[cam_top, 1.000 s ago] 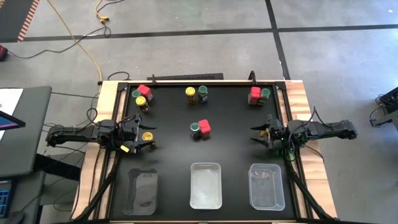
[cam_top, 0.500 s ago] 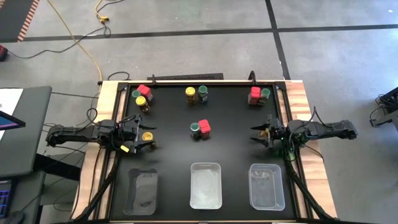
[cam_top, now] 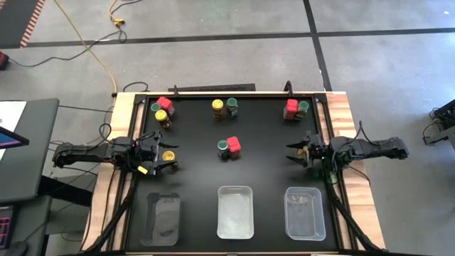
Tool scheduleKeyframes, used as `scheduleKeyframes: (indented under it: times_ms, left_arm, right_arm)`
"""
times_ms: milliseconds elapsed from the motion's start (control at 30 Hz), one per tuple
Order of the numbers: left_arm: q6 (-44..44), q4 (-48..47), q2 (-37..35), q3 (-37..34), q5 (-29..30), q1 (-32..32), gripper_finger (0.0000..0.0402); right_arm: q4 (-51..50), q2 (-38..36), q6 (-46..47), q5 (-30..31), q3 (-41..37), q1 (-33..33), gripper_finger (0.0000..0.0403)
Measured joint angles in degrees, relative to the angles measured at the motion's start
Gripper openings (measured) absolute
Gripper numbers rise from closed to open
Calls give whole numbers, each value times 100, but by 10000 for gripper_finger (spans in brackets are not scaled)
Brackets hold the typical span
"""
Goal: Sort spices by type
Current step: Put the top right red seasoning can into the transparent bin
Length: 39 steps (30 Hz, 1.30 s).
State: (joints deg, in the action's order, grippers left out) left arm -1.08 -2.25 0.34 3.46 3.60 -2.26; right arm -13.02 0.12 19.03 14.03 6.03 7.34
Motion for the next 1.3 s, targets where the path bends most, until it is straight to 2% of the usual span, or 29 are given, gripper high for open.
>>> scheduleKeyframes:
  times_ms: [267,433,533,600,833,967,1300]
  left_arm:
    - [0,1,0,-2,2,0,281]
    - [0,-1,1,-1,0,-1,281]
    - [0,0,1,-2,1,-1,281]
    - [0,-1,0,-2,1,0,281]
    - [0,-1,0,-2,0,0,281]
    - [0,1,0,-2,0,-2,281]
    - [0,-1,0,-2,0,0,281]
  right_arm:
    - [610,0,-345,96,23,-305,301]
    - [463,5,-302,96,253,-438,352]
    - [-88,127,-387,99,544,-445,391]
    - [-388,284,-525,107,756,-477,391]
    - [-439,768,-709,181,1117,-537,395]
    - [-551,920,-333,183,1118,-537,399]
    - [1,1275,-88,268,1118,-665,399]
